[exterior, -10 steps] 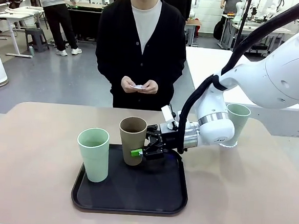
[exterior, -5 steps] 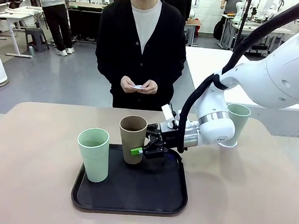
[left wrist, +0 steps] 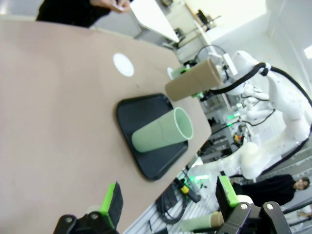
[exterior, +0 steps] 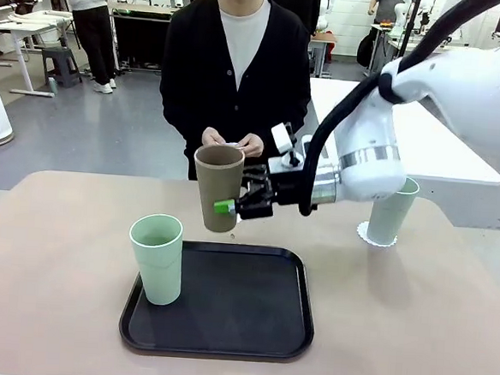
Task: Place coasters on the table and set cups on them.
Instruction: Take one Reusable plastic cup from the Flat Tray and place it on a coaster set by the human.
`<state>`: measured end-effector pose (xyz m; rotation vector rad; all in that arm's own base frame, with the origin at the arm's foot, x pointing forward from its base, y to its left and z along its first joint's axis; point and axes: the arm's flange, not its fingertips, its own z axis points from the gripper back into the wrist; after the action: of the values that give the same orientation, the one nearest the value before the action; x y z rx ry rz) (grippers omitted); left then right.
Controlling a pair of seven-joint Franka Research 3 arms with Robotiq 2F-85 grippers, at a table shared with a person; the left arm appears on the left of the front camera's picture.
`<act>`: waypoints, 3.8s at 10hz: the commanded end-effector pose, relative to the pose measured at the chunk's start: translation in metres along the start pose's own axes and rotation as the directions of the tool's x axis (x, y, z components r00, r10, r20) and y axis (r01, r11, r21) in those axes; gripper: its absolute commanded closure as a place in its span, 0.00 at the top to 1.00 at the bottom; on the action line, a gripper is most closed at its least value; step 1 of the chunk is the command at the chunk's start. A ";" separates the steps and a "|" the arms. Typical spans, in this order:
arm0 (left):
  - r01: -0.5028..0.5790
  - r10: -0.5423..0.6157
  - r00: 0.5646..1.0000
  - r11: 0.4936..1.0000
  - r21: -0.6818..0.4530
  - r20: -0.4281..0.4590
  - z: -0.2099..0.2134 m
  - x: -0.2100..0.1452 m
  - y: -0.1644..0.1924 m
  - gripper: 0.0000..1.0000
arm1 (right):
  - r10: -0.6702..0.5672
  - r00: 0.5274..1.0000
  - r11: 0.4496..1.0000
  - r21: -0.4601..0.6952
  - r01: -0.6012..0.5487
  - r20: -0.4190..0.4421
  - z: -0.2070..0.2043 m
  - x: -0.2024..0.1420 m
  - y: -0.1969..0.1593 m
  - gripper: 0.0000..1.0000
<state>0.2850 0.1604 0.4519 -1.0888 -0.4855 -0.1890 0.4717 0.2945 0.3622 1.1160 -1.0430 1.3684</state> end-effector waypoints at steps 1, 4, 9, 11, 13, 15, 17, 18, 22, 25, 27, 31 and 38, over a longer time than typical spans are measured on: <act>0.012 -0.012 1.000 1.000 -0.007 0.005 0.001 -0.001 0.000 1.00 | -0.026 0.999 0.999 -0.029 0.026 -0.021 -0.008 0.005 -0.025 0.00; 0.012 -0.012 1.000 1.000 -0.007 0.005 0.001 -0.001 0.000 1.00 | -0.041 0.999 0.998 -0.050 0.040 -0.017 -0.013 0.004 -0.072 0.00; 0.012 -0.012 1.000 1.000 -0.007 0.005 0.001 -0.001 0.000 1.00 | -0.030 0.996 0.999 0.033 0.033 -0.086 -0.014 -0.005 -0.117 0.00; 0.012 -0.012 1.000 1.000 -0.007 0.005 0.001 -0.001 0.000 1.00 | -0.012 0.997 1.000 -0.006 0.011 -0.077 -0.012 -0.011 -0.104 0.00; 0.012 -0.012 1.000 1.000 -0.007 0.005 0.001 -0.001 0.000 1.00 | -0.012 0.997 1.000 -0.006 0.011 -0.077 -0.012 -0.011 -0.104 0.00; 0.012 -0.012 1.000 1.000 -0.007 0.005 0.001 -0.001 0.000 1.00 | -0.012 0.997 1.000 -0.006 0.011 -0.077 -0.012 -0.011 -0.104 0.00; 0.012 -0.012 1.000 1.000 -0.007 0.005 0.001 -0.001 0.000 1.00 | 0.030 0.998 0.996 0.085 -0.025 -0.052 -0.006 -0.018 -0.120 0.83; 0.012 -0.012 1.000 1.000 -0.007 0.005 0.001 -0.001 0.000 1.00 | 0.058 0.997 0.990 0.132 -0.051 -0.048 -0.003 -0.023 -0.132 0.83; 0.012 -0.012 1.000 1.000 -0.007 0.005 0.001 -0.001 0.000 1.00 | 0.057 0.998 0.987 0.151 -0.050 -0.041 -0.007 -0.040 -0.170 0.83; 0.012 -0.012 1.000 1.000 -0.007 0.005 0.001 -0.001 0.000 1.00 | 0.037 0.999 0.993 0.116 -0.037 0.002 -0.016 -0.056 -0.188 0.83; 0.012 -0.012 1.000 1.000 -0.007 0.005 0.001 -0.001 0.000 1.00 | 0.022 1.000 0.994 0.104 -0.022 0.002 -0.012 -0.061 -0.191 0.83; 0.012 -0.012 1.000 1.000 -0.007 0.005 0.001 -0.001 0.000 1.00 | 0.047 0.999 0.992 0.120 -0.045 -0.018 -0.013 -0.068 -0.183 0.83; 0.012 -0.012 1.000 1.000 -0.007 0.005 0.001 -0.001 0.000 1.00 | -0.022 1.000 0.991 0.135 0.022 -0.001 -0.007 -0.100 -0.199 0.83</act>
<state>0.2850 0.1605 0.4520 -1.0886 -0.4857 -0.1891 0.6606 0.2948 0.2602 1.1884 -0.9575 1.4403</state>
